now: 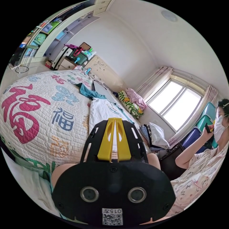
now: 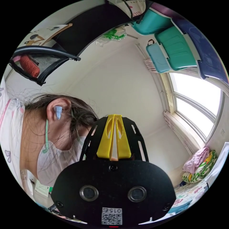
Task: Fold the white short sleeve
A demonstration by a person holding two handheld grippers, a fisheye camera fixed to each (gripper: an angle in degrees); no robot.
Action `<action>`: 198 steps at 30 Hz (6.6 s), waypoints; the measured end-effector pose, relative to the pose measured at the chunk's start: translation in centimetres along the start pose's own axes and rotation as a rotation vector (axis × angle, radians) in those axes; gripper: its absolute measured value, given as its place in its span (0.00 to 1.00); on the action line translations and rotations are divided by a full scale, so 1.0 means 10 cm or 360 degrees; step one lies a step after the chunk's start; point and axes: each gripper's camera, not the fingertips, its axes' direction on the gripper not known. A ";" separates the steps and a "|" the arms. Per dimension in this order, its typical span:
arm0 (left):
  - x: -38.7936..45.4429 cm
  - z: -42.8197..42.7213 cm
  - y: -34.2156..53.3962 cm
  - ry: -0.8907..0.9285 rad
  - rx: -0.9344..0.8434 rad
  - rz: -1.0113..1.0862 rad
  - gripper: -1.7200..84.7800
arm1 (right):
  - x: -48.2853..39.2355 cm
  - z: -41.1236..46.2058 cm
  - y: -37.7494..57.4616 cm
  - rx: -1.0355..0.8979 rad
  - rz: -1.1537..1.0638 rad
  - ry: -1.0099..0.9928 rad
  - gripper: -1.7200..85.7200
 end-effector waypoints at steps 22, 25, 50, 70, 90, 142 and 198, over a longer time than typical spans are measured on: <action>-0.36 0.76 -0.21 -0.0363 -0.0352 -0.0297 0.10 | 4.50 0.59 3.72 -0.2120 0.0404 0.0827 0.16; -0.36 1.00 -0.25 -0.0425 -0.0483 -0.0281 0.11 | 5.42 0.24 4.55 -0.2427 0.0656 0.1069 0.17; -0.51 1.97 -0.24 -0.0627 -0.0892 -0.0165 0.01 | 7.75 0.84 6.82 -0.3197 0.0803 0.1191 0.06; -0.58 2.33 -0.01 -0.0778 -0.0940 -0.0160 0.01 | 8.03 1.44 7.47 -0.3174 0.0760 0.1388 0.06; -0.78 2.56 0.29 -0.0927 -0.0935 -0.0270 0.01 | 7.38 2.38 7.96 -0.3204 0.0372 0.1660 0.04; 2.10 8.66 0.71 -0.0047 -0.1127 0.1159 0.10 | 10.98 6.52 6.27 -0.2151 0.1560 0.1296 0.02; 0.33 7.90 1.98 -0.0346 -0.1121 0.0839 0.07 | 9.39 5.50 7.48 -0.2744 0.0855 0.0399 0.11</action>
